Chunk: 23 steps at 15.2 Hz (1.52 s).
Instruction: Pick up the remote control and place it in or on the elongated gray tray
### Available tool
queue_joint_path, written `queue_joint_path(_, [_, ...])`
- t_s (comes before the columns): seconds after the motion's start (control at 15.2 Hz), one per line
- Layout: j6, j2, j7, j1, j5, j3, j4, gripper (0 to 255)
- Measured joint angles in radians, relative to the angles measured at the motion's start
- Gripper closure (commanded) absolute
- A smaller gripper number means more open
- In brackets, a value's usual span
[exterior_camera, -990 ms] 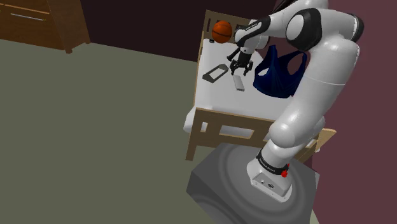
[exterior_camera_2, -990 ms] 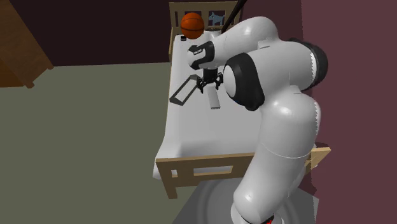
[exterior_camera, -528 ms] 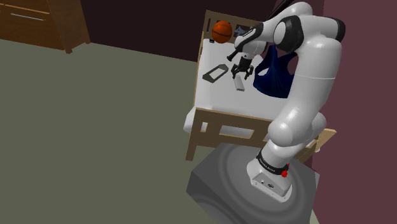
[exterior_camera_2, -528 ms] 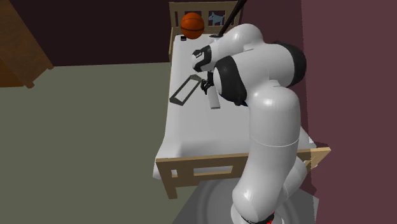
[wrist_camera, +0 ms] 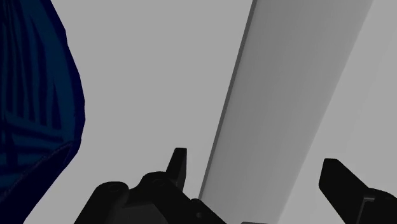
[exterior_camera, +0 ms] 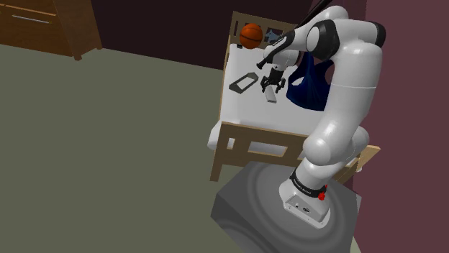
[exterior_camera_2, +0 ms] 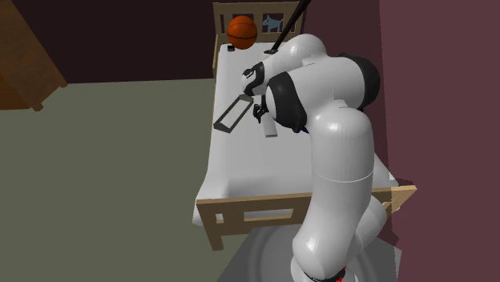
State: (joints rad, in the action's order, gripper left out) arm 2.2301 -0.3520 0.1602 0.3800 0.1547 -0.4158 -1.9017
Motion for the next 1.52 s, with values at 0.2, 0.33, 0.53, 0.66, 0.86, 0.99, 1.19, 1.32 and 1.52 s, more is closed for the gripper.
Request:
queue_joint_path(0.2, [0.000,0.000,0.000,0.000,0.000,0.000,0.000,0])
queue_joint_path(0.33, [0.000,0.000,0.000,0.000,0.000,0.000,0.000,255])
queue_joint_path(0.53, [0.000,0.000,0.000,0.000,0.000,0.000,0.000,255])
queue_joint_path(0.66, [0.000,0.000,0.000,0.000,0.000,0.000,0.000,255])
queue_joint_path(0.86, [0.000,0.000,0.000,0.000,0.000,0.000,0.000,255])
queue_joint_path(0.99, [-0.005,0.004,-0.001,0.000,-0.002,-0.001,0.001,255])
queue_joint_path(1.19, [-0.032,0.020,-0.006,-0.003,-0.011,-0.005,0.014,255])
queue_joint_path(1.32, [-0.056,0.034,-0.010,-0.005,-0.019,-0.009,0.025,255])
queue_joint_path(1.52, [-0.089,0.053,-0.018,-0.009,-0.030,-0.012,0.040,255])
